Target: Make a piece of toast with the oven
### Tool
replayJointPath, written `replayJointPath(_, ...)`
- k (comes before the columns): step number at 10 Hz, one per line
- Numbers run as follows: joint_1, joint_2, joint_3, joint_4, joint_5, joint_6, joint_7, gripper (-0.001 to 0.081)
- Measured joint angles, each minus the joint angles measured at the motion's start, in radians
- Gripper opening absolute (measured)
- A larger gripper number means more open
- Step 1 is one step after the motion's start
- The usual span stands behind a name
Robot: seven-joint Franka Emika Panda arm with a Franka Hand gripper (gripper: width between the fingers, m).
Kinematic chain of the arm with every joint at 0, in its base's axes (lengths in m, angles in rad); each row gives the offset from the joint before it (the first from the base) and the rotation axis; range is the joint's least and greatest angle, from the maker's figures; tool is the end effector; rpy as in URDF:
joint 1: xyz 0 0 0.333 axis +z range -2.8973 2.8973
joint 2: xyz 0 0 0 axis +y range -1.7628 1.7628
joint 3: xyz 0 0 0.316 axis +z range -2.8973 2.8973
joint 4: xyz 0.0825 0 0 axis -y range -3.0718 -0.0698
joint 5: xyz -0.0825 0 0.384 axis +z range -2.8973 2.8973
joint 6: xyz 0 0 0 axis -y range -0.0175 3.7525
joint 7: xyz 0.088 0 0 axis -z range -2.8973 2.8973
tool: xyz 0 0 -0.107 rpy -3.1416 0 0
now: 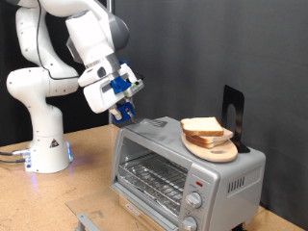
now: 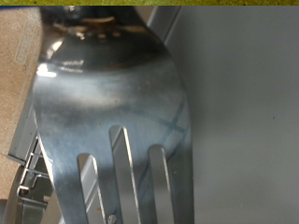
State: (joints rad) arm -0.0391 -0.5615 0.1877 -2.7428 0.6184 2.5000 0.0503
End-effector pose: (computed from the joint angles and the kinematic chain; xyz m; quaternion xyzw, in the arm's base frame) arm 0.3773 0.0499 0.4138 -0.9574 0.1717 -0.1427 0.1834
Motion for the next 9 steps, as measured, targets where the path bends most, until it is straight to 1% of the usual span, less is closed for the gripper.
replayJointPath(5, 0.008, 0.106, 0.046, 0.065, 0.034, 0.091, 0.02, 0.0491)
replayJointPath(7, 0.008, 0.14, 0.059, 0.081, 0.034, 0.1, 0.021, 0.0491)
replayJointPath(9, 0.008, 0.156, 0.064, 0.085, 0.034, 0.102, 0.018, 0.0491)
